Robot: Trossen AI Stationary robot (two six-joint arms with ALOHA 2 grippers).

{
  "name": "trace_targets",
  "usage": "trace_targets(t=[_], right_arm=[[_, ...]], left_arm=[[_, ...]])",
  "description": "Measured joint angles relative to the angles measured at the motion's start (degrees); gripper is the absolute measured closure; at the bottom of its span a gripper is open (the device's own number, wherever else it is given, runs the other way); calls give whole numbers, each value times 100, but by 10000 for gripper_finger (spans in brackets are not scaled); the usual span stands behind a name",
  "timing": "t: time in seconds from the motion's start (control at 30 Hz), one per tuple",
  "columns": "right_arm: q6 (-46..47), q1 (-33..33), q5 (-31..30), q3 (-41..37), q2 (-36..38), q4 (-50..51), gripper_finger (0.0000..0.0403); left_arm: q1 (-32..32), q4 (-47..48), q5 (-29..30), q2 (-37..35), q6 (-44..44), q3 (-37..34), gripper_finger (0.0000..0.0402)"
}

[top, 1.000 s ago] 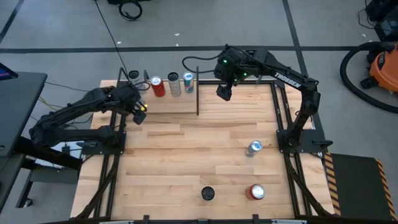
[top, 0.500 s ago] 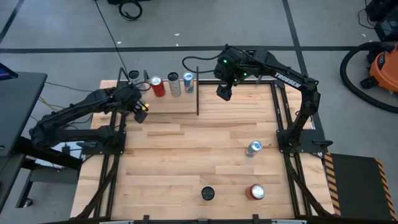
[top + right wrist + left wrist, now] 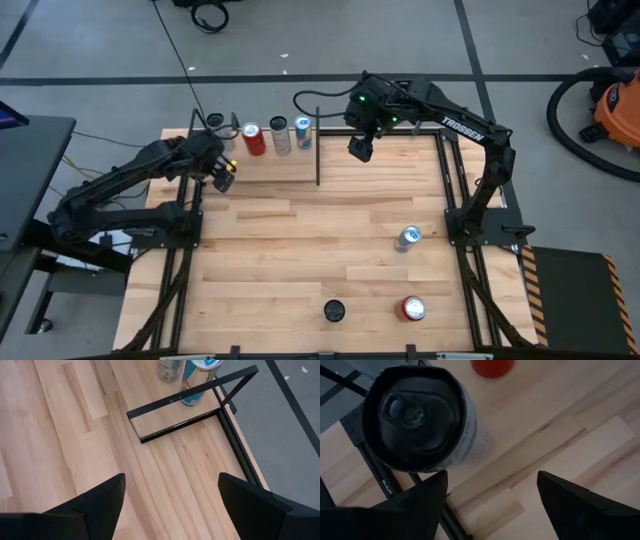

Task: Place canned beverage on shelf
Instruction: Put the blue-white soda can on the shelf aligned with the other blue-white soda can

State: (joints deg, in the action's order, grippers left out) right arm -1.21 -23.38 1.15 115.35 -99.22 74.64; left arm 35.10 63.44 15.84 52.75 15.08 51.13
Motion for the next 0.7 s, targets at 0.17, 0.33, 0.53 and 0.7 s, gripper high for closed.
trace_targets(t=[0.17, 0.33, 0.53, 0.7], right_arm=[[2, 0, -1, 0, 0, 0, 76], [2, 0, 0, 0, 0, 1, 76], [2, 0, 0, 0, 0, 1, 76], [2, 0, 0, 2, 0, 1, 76]], left_arm=[[176, -120, 4, 0, -77, 0, 88], [362, -113, 4, 0, -202, 0, 88], [643, -181, 4, 0, -395, 0, 88], [793, -260, 2, 0, -525, 0, 88]])
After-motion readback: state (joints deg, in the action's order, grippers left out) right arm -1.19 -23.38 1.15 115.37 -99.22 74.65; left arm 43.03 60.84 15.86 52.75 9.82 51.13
